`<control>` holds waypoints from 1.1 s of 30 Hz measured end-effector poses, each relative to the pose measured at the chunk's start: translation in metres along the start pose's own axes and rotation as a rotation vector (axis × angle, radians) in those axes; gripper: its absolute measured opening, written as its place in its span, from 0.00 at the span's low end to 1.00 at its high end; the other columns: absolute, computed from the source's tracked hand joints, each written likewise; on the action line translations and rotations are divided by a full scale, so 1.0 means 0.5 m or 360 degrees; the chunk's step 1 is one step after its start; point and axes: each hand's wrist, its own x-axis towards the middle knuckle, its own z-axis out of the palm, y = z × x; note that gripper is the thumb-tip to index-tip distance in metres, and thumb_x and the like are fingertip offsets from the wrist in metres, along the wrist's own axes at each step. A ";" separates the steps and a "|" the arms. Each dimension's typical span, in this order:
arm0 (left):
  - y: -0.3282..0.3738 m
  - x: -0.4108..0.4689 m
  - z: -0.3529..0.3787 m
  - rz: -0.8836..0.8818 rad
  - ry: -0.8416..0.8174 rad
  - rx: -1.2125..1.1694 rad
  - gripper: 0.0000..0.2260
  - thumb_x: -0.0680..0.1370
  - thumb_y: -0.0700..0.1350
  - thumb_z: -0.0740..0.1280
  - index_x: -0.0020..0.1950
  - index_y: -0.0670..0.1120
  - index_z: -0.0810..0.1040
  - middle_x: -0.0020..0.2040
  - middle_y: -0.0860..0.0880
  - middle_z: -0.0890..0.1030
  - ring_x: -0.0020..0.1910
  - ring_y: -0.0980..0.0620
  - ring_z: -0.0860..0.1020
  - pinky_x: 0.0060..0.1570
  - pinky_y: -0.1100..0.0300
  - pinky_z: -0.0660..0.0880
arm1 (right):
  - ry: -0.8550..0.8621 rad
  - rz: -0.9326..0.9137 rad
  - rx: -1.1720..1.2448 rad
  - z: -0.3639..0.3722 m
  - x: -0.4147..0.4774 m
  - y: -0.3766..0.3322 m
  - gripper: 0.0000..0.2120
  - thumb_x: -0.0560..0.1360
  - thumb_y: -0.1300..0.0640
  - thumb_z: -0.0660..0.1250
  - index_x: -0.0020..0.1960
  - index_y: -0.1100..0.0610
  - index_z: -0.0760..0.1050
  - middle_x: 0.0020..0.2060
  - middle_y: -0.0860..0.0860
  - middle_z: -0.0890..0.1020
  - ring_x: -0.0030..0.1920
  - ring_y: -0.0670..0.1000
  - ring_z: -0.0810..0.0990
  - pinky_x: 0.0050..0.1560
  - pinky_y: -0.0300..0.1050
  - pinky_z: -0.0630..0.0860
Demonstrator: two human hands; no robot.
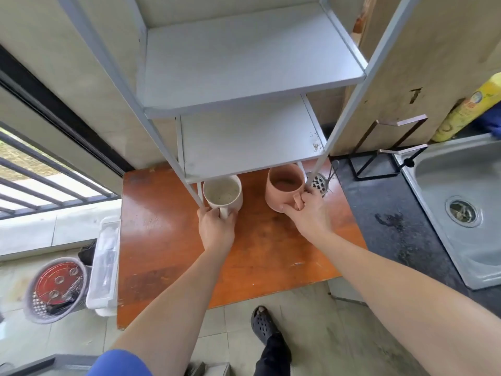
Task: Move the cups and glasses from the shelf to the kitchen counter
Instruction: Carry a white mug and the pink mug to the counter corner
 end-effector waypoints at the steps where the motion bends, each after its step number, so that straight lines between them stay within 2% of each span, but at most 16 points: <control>1: -0.002 -0.012 -0.004 -0.0016 0.0018 0.0012 0.11 0.73 0.46 0.70 0.47 0.38 0.81 0.58 0.43 0.71 0.45 0.48 0.73 0.44 0.60 0.66 | -0.0016 -0.0028 -0.0027 -0.006 -0.011 0.005 0.20 0.68 0.47 0.73 0.29 0.52 0.64 0.64 0.48 0.72 0.54 0.52 0.76 0.48 0.45 0.71; 3: -0.003 -0.037 -0.009 -0.0014 0.0052 0.0030 0.12 0.71 0.45 0.72 0.49 0.37 0.81 0.59 0.44 0.72 0.44 0.52 0.70 0.45 0.60 0.65 | -0.0041 -0.0102 -0.0079 -0.016 -0.031 0.019 0.15 0.69 0.47 0.73 0.33 0.54 0.72 0.65 0.48 0.71 0.54 0.52 0.76 0.48 0.44 0.70; 4: 0.000 -0.051 -0.013 0.0000 0.0067 0.0036 0.13 0.71 0.44 0.73 0.49 0.37 0.81 0.59 0.44 0.73 0.44 0.52 0.69 0.45 0.60 0.65 | -0.0046 -0.0129 -0.0093 -0.022 -0.043 0.023 0.13 0.69 0.47 0.73 0.40 0.57 0.76 0.64 0.48 0.72 0.55 0.52 0.76 0.49 0.45 0.71; 5: 0.002 -0.065 -0.015 0.0009 0.0079 0.0036 0.13 0.70 0.44 0.73 0.49 0.37 0.81 0.59 0.44 0.73 0.44 0.52 0.69 0.45 0.60 0.66 | -0.0059 -0.0147 -0.0094 -0.028 -0.054 0.029 0.17 0.69 0.47 0.73 0.48 0.59 0.78 0.64 0.48 0.72 0.55 0.53 0.76 0.51 0.46 0.72; 7: 0.010 -0.099 -0.021 0.0010 0.0095 0.0031 0.13 0.69 0.43 0.74 0.49 0.37 0.81 0.57 0.43 0.74 0.43 0.50 0.70 0.45 0.58 0.69 | -0.0075 -0.0184 -0.0088 -0.045 -0.082 0.040 0.24 0.69 0.47 0.73 0.60 0.58 0.76 0.64 0.48 0.72 0.57 0.53 0.75 0.54 0.47 0.73; 10: 0.024 -0.164 -0.029 0.0065 0.0119 0.0013 0.13 0.69 0.44 0.75 0.50 0.38 0.81 0.56 0.43 0.75 0.44 0.50 0.71 0.45 0.56 0.71 | -0.0072 -0.0259 -0.0091 -0.094 -0.133 0.054 0.29 0.69 0.47 0.73 0.66 0.56 0.71 0.64 0.49 0.72 0.58 0.52 0.74 0.55 0.44 0.71; 13: 0.044 -0.235 -0.037 0.0194 0.0145 0.0043 0.14 0.69 0.45 0.75 0.51 0.39 0.82 0.56 0.43 0.75 0.45 0.52 0.70 0.46 0.57 0.71 | -0.0005 -0.0365 -0.0176 -0.157 -0.186 0.074 0.26 0.69 0.47 0.73 0.63 0.57 0.73 0.63 0.49 0.73 0.57 0.53 0.75 0.54 0.43 0.70; 15: 0.065 -0.283 -0.041 0.0323 0.0148 0.0097 0.14 0.69 0.45 0.74 0.51 0.39 0.82 0.55 0.43 0.76 0.46 0.54 0.70 0.44 0.61 0.67 | 0.0041 -0.0377 -0.0189 -0.206 -0.221 0.088 0.23 0.68 0.47 0.74 0.57 0.59 0.76 0.64 0.49 0.73 0.56 0.54 0.75 0.55 0.46 0.71; 18: 0.114 -0.356 -0.044 0.0482 0.0158 0.0117 0.14 0.70 0.45 0.73 0.52 0.39 0.81 0.56 0.43 0.76 0.49 0.49 0.74 0.44 0.62 0.64 | 0.0135 -0.0388 -0.0171 -0.287 -0.271 0.111 0.25 0.67 0.47 0.74 0.58 0.59 0.76 0.64 0.49 0.73 0.56 0.54 0.76 0.55 0.47 0.72; 23: 0.222 -0.479 -0.012 0.0758 0.0121 0.0063 0.14 0.71 0.46 0.73 0.52 0.39 0.81 0.56 0.41 0.75 0.49 0.45 0.75 0.44 0.59 0.66 | 0.0403 -0.0444 -0.0165 -0.444 -0.353 0.159 0.23 0.66 0.48 0.76 0.55 0.61 0.77 0.64 0.50 0.74 0.55 0.56 0.77 0.50 0.46 0.70; 27: 0.327 -0.568 0.045 0.0951 0.0032 -0.0024 0.14 0.69 0.46 0.74 0.50 0.39 0.83 0.54 0.42 0.76 0.50 0.43 0.76 0.44 0.60 0.66 | 0.0594 -0.0392 -0.0199 -0.578 -0.412 0.220 0.23 0.66 0.48 0.76 0.54 0.62 0.78 0.65 0.50 0.73 0.54 0.56 0.78 0.47 0.43 0.69; 29: 0.382 -0.607 0.083 0.1062 -0.0034 -0.0065 0.14 0.69 0.46 0.75 0.49 0.39 0.83 0.54 0.44 0.76 0.48 0.48 0.75 0.44 0.63 0.64 | 0.0678 -0.0335 -0.0211 -0.642 -0.437 0.259 0.21 0.66 0.48 0.75 0.51 0.62 0.79 0.64 0.49 0.74 0.53 0.56 0.78 0.45 0.42 0.68; 31: 0.436 -0.639 0.129 0.1174 -0.0117 -0.0090 0.14 0.68 0.47 0.76 0.48 0.39 0.83 0.55 0.45 0.76 0.46 0.52 0.74 0.44 0.63 0.65 | 0.0767 -0.0279 -0.0193 -0.704 -0.459 0.303 0.19 0.66 0.48 0.75 0.47 0.62 0.79 0.64 0.49 0.74 0.52 0.56 0.79 0.47 0.44 0.71; 33: 0.490 -0.667 0.180 0.1266 -0.0200 -0.0087 0.15 0.68 0.47 0.76 0.47 0.38 0.82 0.56 0.45 0.76 0.47 0.50 0.75 0.45 0.63 0.66 | 0.0858 -0.0211 -0.0204 -0.764 -0.478 0.351 0.19 0.66 0.48 0.76 0.46 0.63 0.79 0.64 0.51 0.74 0.53 0.56 0.79 0.50 0.45 0.72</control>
